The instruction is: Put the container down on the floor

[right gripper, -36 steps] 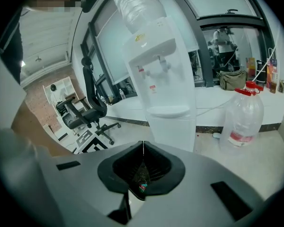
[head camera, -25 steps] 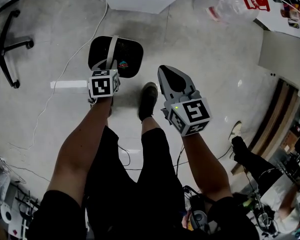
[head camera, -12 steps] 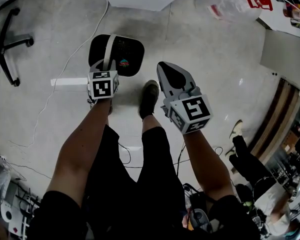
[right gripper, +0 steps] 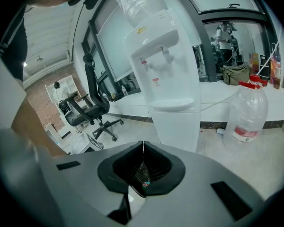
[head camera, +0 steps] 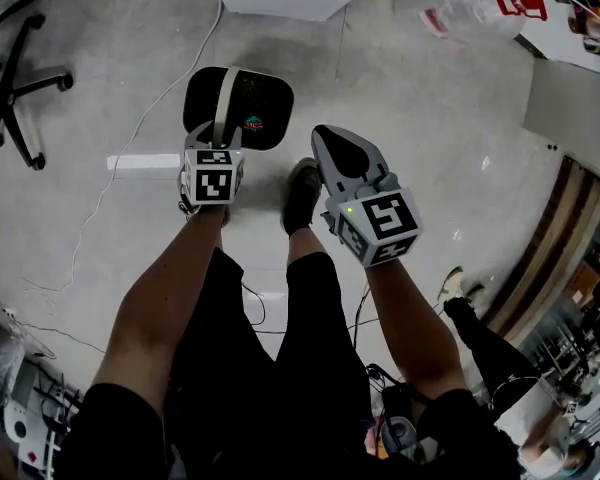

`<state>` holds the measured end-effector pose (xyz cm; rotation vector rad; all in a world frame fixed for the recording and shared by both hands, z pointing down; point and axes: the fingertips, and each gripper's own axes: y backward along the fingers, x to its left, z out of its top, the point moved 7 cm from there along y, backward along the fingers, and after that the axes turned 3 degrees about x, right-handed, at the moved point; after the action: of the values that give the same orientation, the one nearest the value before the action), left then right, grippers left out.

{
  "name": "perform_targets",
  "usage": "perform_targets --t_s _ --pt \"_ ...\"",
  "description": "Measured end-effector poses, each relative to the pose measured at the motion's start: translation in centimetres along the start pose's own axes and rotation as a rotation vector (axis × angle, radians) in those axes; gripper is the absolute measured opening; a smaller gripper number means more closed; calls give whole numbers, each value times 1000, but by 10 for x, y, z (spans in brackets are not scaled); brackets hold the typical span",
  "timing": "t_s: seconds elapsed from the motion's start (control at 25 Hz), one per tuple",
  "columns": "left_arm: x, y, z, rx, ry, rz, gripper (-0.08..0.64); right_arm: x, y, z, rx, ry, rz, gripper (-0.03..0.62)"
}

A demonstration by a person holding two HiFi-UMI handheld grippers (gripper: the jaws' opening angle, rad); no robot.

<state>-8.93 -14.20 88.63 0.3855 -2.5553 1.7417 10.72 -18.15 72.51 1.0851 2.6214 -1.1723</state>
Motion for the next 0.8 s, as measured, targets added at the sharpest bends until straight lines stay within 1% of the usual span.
perform_targets --t_s 0.16,0.32,0.4,0.6,0.68,0.8 --pt "-3 7 -1 17 4 -15 173 2 2 1 2 1 -1 9" --pt "-4 10 -8 53 27 10 173 5 8 3 6 -5 -1 9" --pt "-4 10 -11 59 35 2 173 5 10 5 6 -11 -3 9" --pt "-5 16 -13 87 18 -5 172 8 19 5 12 -11 -4 9" --pt "-8 21 -7 77 15 -19 173 7 22 4 16 -6 -5 9" --pt "-13 25 -5 57 19 -61 172 8 25 7 10 -9 -10 9"
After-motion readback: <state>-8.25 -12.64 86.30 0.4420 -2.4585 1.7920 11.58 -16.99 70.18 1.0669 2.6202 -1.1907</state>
